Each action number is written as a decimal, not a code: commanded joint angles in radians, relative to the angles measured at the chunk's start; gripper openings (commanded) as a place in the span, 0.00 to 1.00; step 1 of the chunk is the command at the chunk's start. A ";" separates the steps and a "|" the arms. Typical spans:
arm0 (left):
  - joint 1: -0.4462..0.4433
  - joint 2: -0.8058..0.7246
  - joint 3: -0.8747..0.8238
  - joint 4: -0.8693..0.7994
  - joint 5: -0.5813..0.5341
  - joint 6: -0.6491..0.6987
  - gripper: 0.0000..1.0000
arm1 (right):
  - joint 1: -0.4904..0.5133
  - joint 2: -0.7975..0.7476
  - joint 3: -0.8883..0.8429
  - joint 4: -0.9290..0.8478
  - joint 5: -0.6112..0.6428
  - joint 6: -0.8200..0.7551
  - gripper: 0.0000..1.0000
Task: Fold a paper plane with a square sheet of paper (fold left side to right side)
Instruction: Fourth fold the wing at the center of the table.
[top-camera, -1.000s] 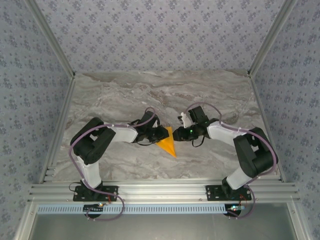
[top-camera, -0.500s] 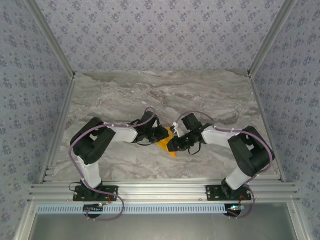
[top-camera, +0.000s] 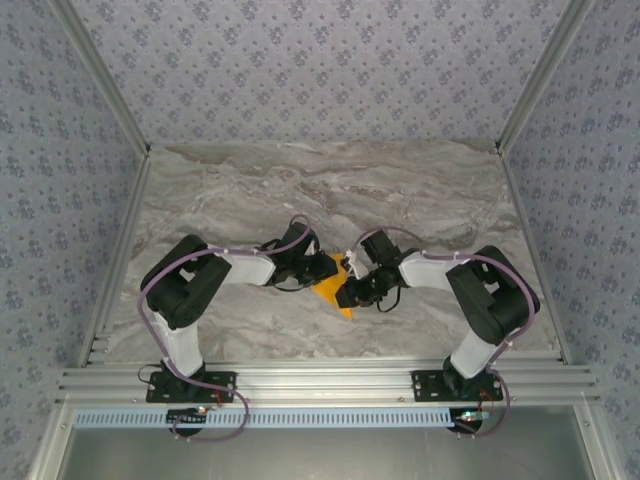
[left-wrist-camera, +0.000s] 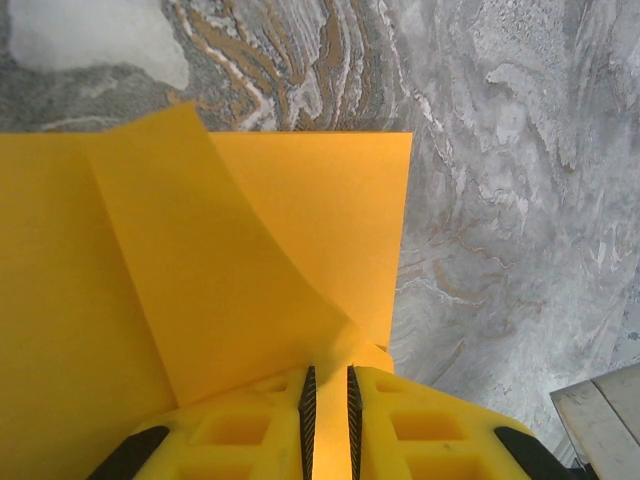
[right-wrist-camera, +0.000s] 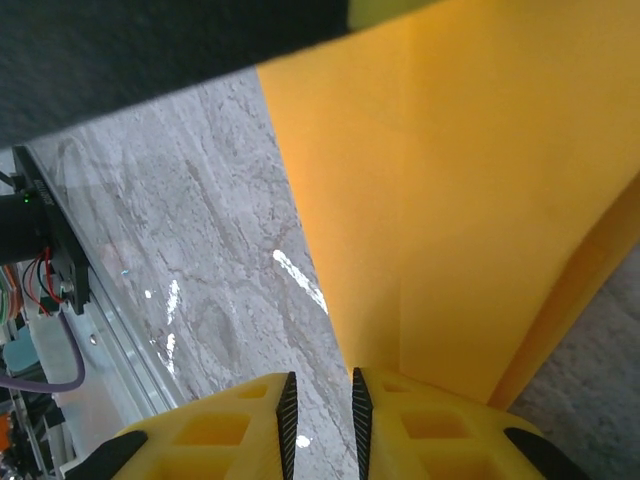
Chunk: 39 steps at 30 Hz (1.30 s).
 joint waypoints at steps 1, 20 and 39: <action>-0.002 0.020 -0.031 -0.091 -0.048 0.015 0.17 | 0.014 0.018 0.003 -0.068 0.040 -0.031 0.26; 0.003 0.019 -0.040 -0.091 -0.050 0.015 0.17 | 0.038 0.008 -0.031 -0.155 0.051 -0.059 0.25; 0.013 0.018 -0.053 -0.090 -0.052 0.013 0.17 | 0.057 -0.051 -0.085 -0.212 0.035 -0.063 0.22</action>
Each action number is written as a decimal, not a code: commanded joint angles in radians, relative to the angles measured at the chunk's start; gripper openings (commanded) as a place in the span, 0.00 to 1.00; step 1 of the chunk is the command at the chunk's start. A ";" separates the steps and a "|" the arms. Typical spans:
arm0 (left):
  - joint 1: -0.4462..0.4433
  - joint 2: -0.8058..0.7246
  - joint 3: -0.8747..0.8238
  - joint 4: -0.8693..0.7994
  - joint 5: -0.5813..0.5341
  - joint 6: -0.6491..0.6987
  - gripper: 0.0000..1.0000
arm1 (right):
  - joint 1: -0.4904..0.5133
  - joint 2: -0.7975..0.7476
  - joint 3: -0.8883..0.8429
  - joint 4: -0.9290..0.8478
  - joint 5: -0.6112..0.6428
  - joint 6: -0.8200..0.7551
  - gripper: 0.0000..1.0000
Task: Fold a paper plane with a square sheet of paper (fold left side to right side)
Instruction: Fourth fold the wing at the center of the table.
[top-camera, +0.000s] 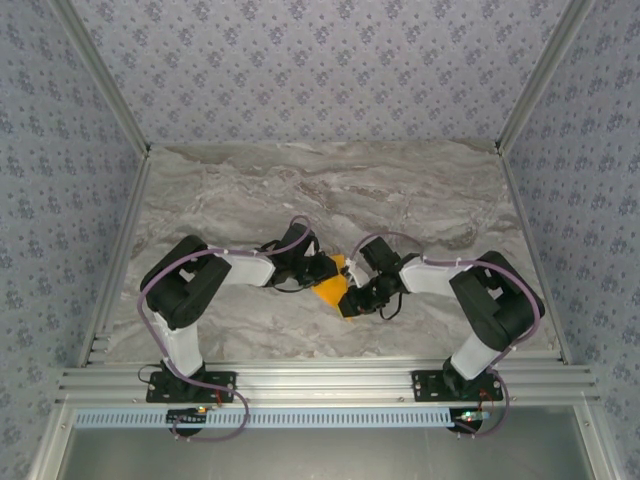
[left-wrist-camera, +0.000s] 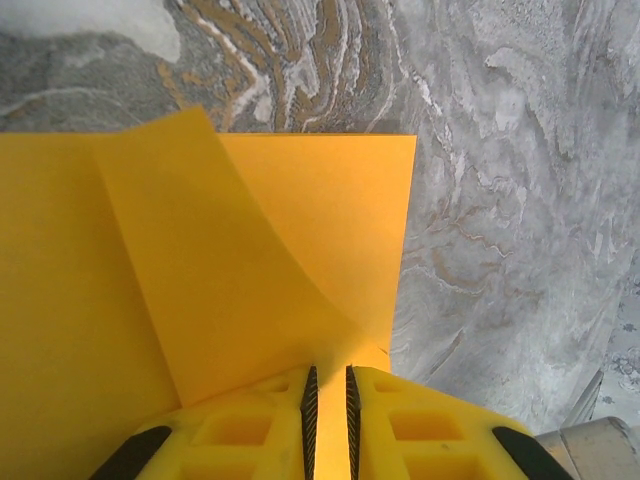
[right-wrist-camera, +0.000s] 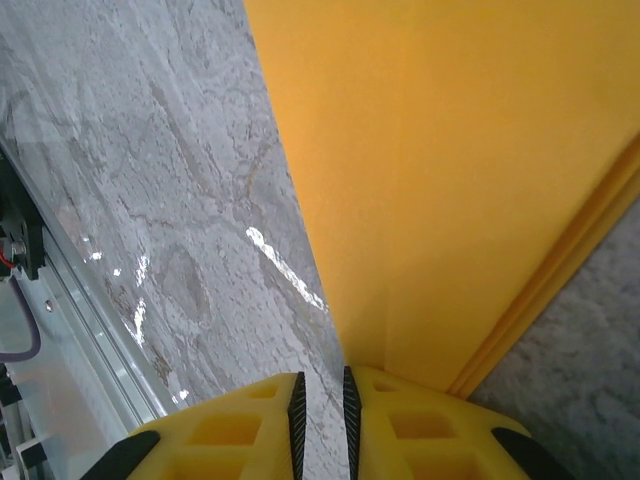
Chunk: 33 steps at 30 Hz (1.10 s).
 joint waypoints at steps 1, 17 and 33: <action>0.013 0.020 -0.041 -0.102 -0.064 0.015 0.17 | 0.020 -0.011 -0.046 -0.160 -0.013 -0.011 0.22; 0.014 0.015 -0.037 -0.104 -0.059 0.015 0.17 | 0.012 -0.168 -0.027 -0.262 -0.066 -0.022 0.11; 0.011 0.016 -0.036 -0.087 -0.050 0.010 0.17 | -0.073 0.044 0.120 0.017 0.005 0.140 0.05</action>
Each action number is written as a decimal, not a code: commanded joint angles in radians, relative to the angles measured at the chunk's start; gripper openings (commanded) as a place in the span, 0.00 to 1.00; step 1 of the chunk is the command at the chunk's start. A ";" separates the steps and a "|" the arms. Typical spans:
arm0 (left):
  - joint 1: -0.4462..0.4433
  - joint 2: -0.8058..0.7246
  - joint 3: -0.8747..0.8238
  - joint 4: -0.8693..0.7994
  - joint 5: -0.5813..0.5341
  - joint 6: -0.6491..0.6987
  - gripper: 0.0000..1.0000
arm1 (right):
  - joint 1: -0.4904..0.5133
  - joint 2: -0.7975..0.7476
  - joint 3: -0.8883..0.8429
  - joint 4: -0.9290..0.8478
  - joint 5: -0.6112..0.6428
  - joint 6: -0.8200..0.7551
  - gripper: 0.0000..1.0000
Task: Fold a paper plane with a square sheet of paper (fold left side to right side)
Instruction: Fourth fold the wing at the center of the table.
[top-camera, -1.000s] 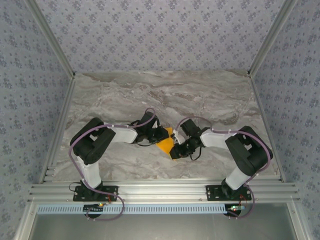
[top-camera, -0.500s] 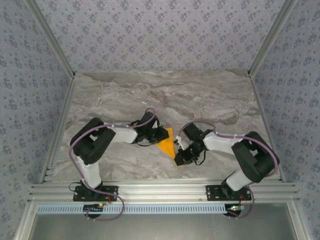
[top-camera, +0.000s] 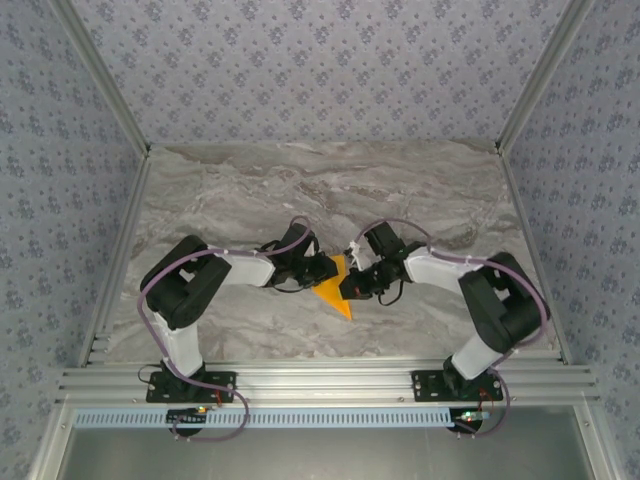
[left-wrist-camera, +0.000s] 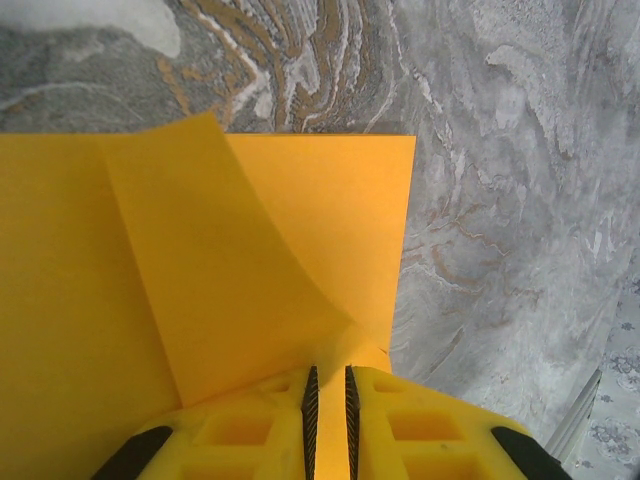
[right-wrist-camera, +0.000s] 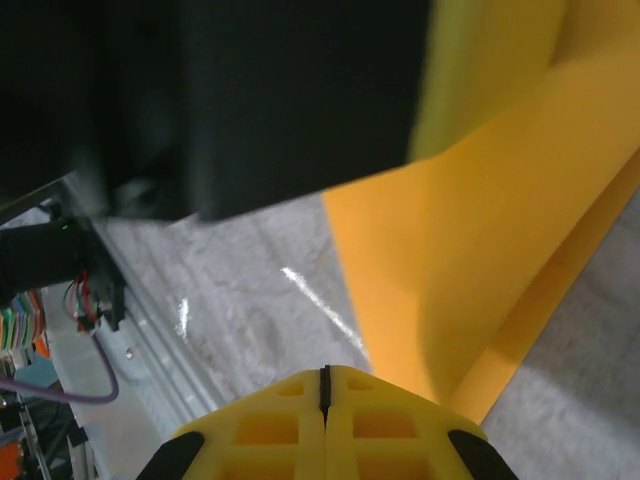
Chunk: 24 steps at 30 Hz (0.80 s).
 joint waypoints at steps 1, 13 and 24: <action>0.012 0.015 -0.034 -0.088 -0.051 0.013 0.17 | -0.010 0.066 0.025 0.027 0.043 0.035 0.04; 0.019 -0.083 0.011 -0.092 -0.041 0.080 0.20 | -0.020 0.151 -0.031 -0.071 0.207 0.009 0.00; -0.035 -0.122 -0.094 0.068 0.015 0.037 0.10 | -0.020 0.161 -0.032 -0.082 0.237 -0.001 0.00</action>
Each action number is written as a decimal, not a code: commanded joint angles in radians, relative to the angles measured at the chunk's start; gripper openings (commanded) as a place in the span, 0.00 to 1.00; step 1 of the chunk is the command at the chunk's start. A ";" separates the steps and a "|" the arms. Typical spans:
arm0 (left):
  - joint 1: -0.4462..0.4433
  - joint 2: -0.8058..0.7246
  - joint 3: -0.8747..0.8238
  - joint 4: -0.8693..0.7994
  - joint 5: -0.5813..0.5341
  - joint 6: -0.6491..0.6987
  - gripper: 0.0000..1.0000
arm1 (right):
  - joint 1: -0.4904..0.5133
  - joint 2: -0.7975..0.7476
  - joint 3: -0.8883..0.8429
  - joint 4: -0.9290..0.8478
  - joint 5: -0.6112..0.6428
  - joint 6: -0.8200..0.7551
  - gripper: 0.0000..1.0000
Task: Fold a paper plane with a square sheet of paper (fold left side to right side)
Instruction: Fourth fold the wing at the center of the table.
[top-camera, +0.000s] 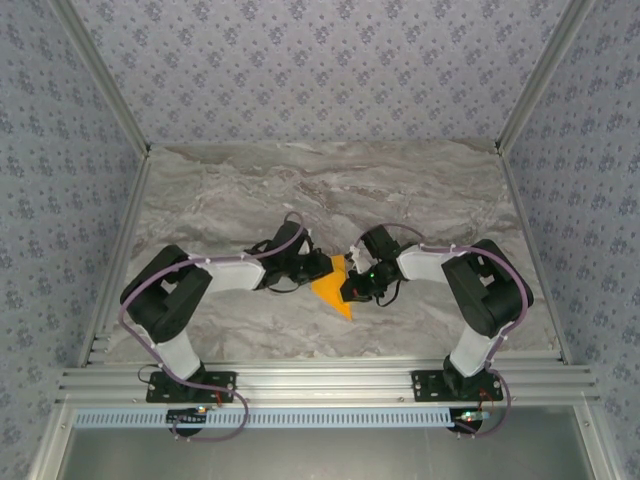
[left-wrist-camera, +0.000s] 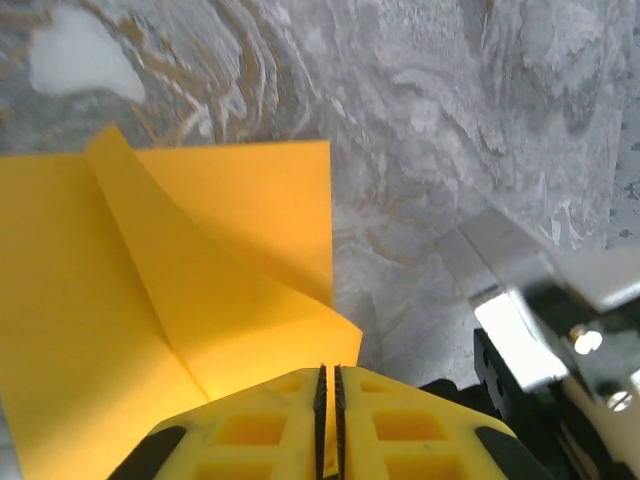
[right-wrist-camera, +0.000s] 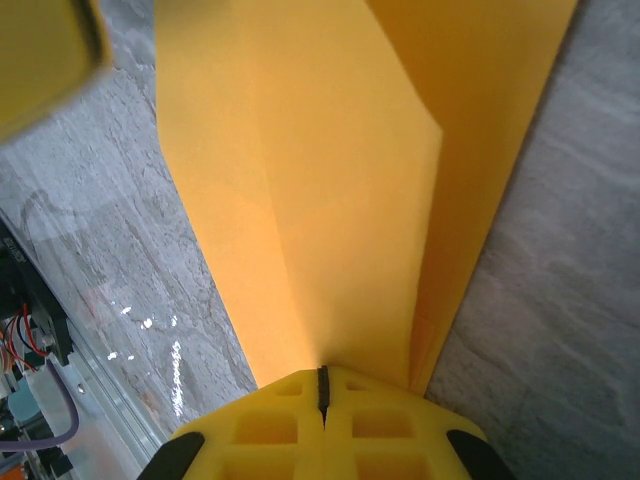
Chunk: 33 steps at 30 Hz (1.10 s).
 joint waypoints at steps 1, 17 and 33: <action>-0.035 0.022 -0.045 0.105 0.049 -0.030 0.09 | -0.010 0.061 -0.036 -0.099 0.186 -0.011 0.00; -0.051 0.085 -0.073 0.044 -0.047 -0.063 0.02 | 0.010 0.067 -0.021 -0.149 0.224 -0.026 0.00; 0.138 0.170 0.067 -0.011 0.041 0.126 0.02 | 0.028 0.073 -0.021 -0.202 0.268 -0.050 0.00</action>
